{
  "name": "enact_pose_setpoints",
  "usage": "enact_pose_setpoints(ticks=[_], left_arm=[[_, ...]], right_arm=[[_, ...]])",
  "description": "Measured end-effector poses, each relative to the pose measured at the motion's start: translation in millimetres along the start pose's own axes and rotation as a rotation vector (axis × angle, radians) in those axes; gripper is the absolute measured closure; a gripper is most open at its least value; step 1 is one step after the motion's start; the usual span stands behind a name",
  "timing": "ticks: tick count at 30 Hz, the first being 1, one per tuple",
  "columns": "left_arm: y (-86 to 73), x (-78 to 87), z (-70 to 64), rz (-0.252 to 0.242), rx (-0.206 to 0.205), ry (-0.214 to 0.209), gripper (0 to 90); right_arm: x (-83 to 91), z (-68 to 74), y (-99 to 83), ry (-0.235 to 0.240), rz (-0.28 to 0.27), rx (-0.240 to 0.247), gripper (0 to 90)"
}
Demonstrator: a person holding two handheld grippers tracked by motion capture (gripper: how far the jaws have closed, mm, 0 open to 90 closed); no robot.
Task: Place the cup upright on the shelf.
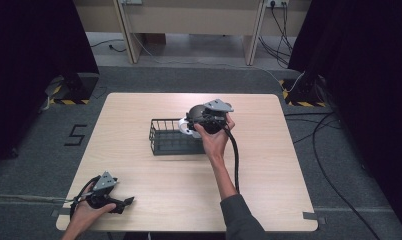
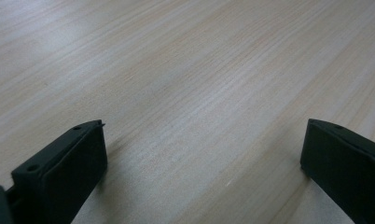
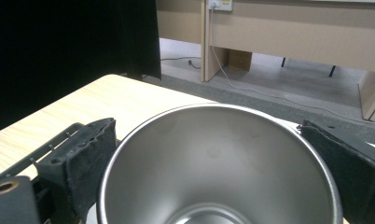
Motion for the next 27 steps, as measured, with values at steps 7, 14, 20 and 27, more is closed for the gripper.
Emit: enact_pose_setpoints(ticks=[7,14,20,27], left_arm=[[0.0,0.0,0.0,0.000,0.000,0.000,0.0],[0.0,0.0,-0.1,0.000,0.000,0.000,0.0],[0.0,0.0,0.0,0.000,0.000,0.000,0.0],[0.0,0.0,-0.1,0.000,0.001,0.000,0.0]], right_arm=[[-1.0,0.4,-7.2,-0.010,-0.007,-0.016,6.3],[-1.7,-1.2,-12.1,-0.002,-0.005,-0.026,6.1],[-2.3,-1.2,-13.1,0.004,-0.011,-0.025,5.8],[-1.5,0.3,-9.7,0.024,-0.042,-0.039,12.0]])
Point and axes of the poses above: each handheld gripper's, and its own axes: x roughly backward along the jaws, y roughly out of its top, z roughly to its left, the point moved 6 cm from there along -x, roughly forward along the jaws, and after that the axes turned 1 degree about -z, right-handed, at the moved point
